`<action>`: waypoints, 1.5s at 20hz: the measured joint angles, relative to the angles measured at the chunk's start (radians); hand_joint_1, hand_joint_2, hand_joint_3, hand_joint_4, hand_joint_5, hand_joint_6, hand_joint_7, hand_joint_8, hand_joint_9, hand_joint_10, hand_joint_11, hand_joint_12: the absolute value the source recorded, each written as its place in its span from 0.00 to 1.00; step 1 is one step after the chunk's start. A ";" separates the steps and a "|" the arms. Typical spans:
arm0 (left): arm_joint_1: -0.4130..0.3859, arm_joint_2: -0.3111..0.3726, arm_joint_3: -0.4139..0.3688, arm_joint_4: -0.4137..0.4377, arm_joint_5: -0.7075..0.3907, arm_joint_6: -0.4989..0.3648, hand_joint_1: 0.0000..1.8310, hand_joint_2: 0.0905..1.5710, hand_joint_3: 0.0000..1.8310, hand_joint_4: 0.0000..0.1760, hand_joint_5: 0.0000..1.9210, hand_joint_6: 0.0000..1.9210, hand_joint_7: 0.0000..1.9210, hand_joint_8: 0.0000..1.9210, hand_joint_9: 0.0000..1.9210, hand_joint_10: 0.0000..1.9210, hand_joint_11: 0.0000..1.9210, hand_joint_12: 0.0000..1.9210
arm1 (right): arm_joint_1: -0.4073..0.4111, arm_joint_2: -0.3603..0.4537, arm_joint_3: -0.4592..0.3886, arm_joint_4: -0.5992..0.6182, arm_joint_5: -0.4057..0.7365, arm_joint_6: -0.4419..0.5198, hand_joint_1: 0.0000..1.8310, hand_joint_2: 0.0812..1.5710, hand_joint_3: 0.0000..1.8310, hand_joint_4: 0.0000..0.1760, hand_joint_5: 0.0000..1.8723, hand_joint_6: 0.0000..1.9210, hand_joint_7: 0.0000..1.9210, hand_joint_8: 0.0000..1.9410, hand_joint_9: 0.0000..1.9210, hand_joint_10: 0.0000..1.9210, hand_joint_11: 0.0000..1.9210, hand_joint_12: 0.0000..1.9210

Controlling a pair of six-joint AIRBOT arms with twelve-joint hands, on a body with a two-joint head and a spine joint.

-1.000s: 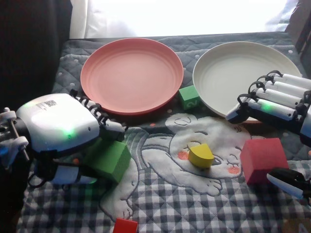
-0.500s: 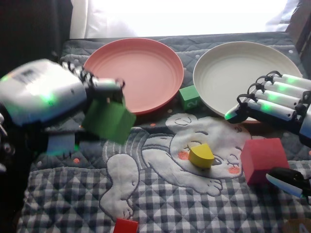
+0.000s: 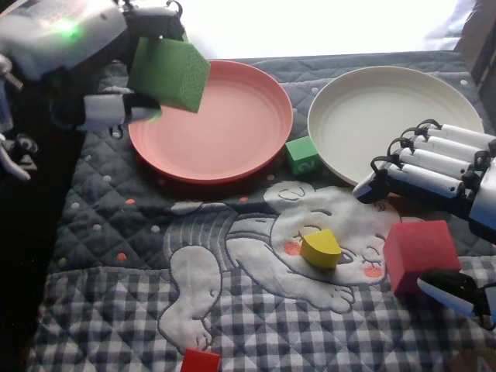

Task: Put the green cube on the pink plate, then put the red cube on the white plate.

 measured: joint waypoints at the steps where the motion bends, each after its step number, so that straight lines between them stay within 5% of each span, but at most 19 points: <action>1: -0.031 -0.021 0.028 -0.002 0.050 0.000 0.63 0.78 0.00 0.00 0.36 0.67 0.42 0.73 0.34 0.59 0.21 0.87 | 0.000 0.000 0.002 0.000 0.000 0.000 0.47 0.53 0.36 0.00 0.00 0.51 0.02 0.51 0.00 0.57 0.00 0.86; 3: -0.082 -0.058 0.074 -0.003 0.142 0.001 0.63 0.78 0.00 0.00 0.36 0.67 0.41 0.76 0.33 0.64 0.21 0.91 | 0.000 -0.002 0.007 0.002 0.000 0.000 0.49 0.53 0.36 0.00 0.00 0.51 0.02 0.51 0.00 0.57 0.00 0.86; 4: -0.095 -0.074 0.094 -0.003 0.181 0.000 0.63 0.79 0.00 0.00 0.37 0.64 0.38 0.82 0.32 0.77 0.24 0.99 | 0.000 -0.005 0.007 0.002 0.000 0.000 0.50 0.53 0.35 0.00 0.00 0.51 0.02 0.51 0.00 0.57 0.00 0.87; 6: -0.098 -0.114 0.138 -0.002 0.249 0.001 0.65 0.79 0.00 0.00 0.37 0.61 0.39 0.84 0.33 0.86 0.30 1.00 | 0.000 -0.011 0.009 0.000 0.001 0.000 0.49 0.53 0.35 0.00 0.00 0.52 0.02 0.51 0.00 0.57 0.00 0.87; 8: -0.100 -0.137 0.163 -0.002 0.289 0.000 0.65 0.79 0.00 0.00 0.36 0.64 0.39 0.83 0.34 0.84 0.28 0.99 | 0.000 -0.011 0.009 0.000 0.000 0.000 0.48 0.52 0.35 0.00 0.00 0.52 0.02 0.51 0.00 0.57 0.00 0.87; 10: -0.105 -0.173 0.206 -0.003 0.336 0.000 0.63 0.79 0.00 0.00 0.36 0.70 0.40 0.74 0.33 0.70 0.25 0.91 | 0.000 -0.011 0.010 0.001 0.000 0.000 0.47 0.53 0.35 0.00 0.00 0.51 0.01 0.52 0.00 0.58 0.00 0.88; 12: -0.105 -0.204 0.241 -0.004 0.370 0.001 0.64 0.78 0.00 0.00 0.36 0.67 0.43 0.73 0.35 0.72 0.27 0.97 | 0.000 -0.011 0.010 0.001 0.000 0.000 0.47 0.52 0.35 0.00 0.00 0.51 0.02 0.51 0.00 0.56 0.00 0.87; 13: -0.105 -0.220 0.256 -0.005 0.394 0.001 0.53 0.74 0.00 0.00 0.32 0.43 0.36 0.55 0.30 0.68 0.21 0.97 | 0.000 -0.011 0.012 0.000 0.000 0.000 0.49 0.51 0.35 0.00 0.00 0.51 0.02 0.50 0.00 0.55 0.00 0.86; 14: -0.105 -0.229 0.264 -0.006 0.409 0.000 0.49 0.71 0.00 0.00 0.32 0.29 0.32 0.49 0.24 0.69 0.16 0.98 | 0.000 -0.012 0.012 0.001 0.000 0.000 0.49 0.51 0.35 0.00 0.00 0.52 0.02 0.49 0.00 0.55 0.00 0.86; 15: -0.105 -0.237 0.273 -0.006 0.425 0.000 0.44 0.64 0.00 0.00 0.27 0.15 0.20 0.57 0.14 0.81 0.11 1.00 | 0.000 -0.013 0.012 0.001 0.000 0.000 0.48 0.52 0.36 0.00 0.00 0.52 0.03 0.49 0.00 0.57 0.00 0.87; 16: -0.105 -0.240 0.281 -0.009 0.435 0.001 0.42 0.61 0.00 0.19 0.25 0.08 0.14 0.63 0.10 0.86 0.08 1.00 | 0.000 -0.013 0.012 0.000 0.000 0.000 0.48 0.51 0.37 0.00 0.00 0.52 0.03 0.50 0.00 0.57 0.00 0.88; 17: -0.105 -0.245 0.285 -0.080 0.440 0.003 0.39 0.59 0.00 0.54 0.20 0.03 0.10 0.62 0.05 0.86 0.04 1.00 | 0.000 -0.013 0.012 0.000 0.000 0.000 0.50 0.50 0.38 0.00 0.00 0.52 0.02 0.50 0.00 0.57 0.00 0.90; 19: -0.101 -0.249 0.286 -0.160 0.440 0.003 0.38 0.54 0.00 0.92 0.08 0.00 0.02 0.67 0.00 0.88 0.00 1.00 | 0.000 -0.013 0.016 0.000 0.000 0.000 0.51 0.47 0.39 0.00 0.00 0.51 0.00 0.51 0.00 0.55 0.00 0.89; 21: -0.092 -0.250 0.286 -0.183 0.438 0.003 0.39 0.53 0.00 0.94 0.06 0.00 0.00 0.70 0.00 0.89 0.00 1.00 | 0.001 -0.013 0.018 0.001 0.000 0.000 0.52 0.46 0.39 0.00 0.00 0.50 0.00 0.51 0.00 0.54 0.00 0.87; 24: -0.066 -0.247 0.287 -0.218 0.428 0.003 0.35 0.51 0.00 1.00 0.00 0.00 0.00 0.62 0.00 0.87 0.02 1.00 | 0.001 -0.008 0.019 0.000 0.000 0.000 0.54 0.42 0.40 0.00 0.00 0.48 0.00 0.50 0.00 0.51 0.00 0.84; 25: -0.046 -0.219 0.248 -0.238 0.388 0.003 0.29 0.52 0.00 1.00 0.00 0.00 0.00 0.50 0.00 0.82 0.00 1.00 | 0.001 -0.006 0.019 0.000 -0.002 0.000 0.54 0.34 0.43 0.00 0.00 0.43 0.00 0.41 0.00 0.41 0.00 0.79; 26: -0.030 -0.189 0.206 -0.241 0.351 0.003 0.29 0.52 0.00 1.00 0.00 0.00 0.00 0.50 0.00 0.82 0.00 1.00 | 0.003 -0.005 0.023 0.000 0.000 0.000 0.54 0.34 0.43 0.00 0.00 0.43 0.00 0.41 0.00 0.41 0.00 0.79; 28: 0.008 -0.128 0.119 -0.242 0.254 0.004 0.15 0.55 0.00 1.00 0.00 0.00 0.00 0.53 0.01 0.80 0.03 1.00 | 0.004 -0.005 0.025 0.001 0.001 0.000 0.52 0.25 0.49 0.00 0.00 0.34 0.01 0.24 0.00 0.26 0.00 0.70; 30: 0.052 -0.075 0.045 -0.240 0.148 0.003 0.15 0.56 0.00 1.00 0.00 0.00 0.00 0.51 0.00 0.77 0.00 1.00 | 0.004 -0.005 0.025 0.000 0.007 0.000 0.48 0.24 0.50 0.00 0.01 0.31 0.03 0.19 0.00 0.25 0.00 0.71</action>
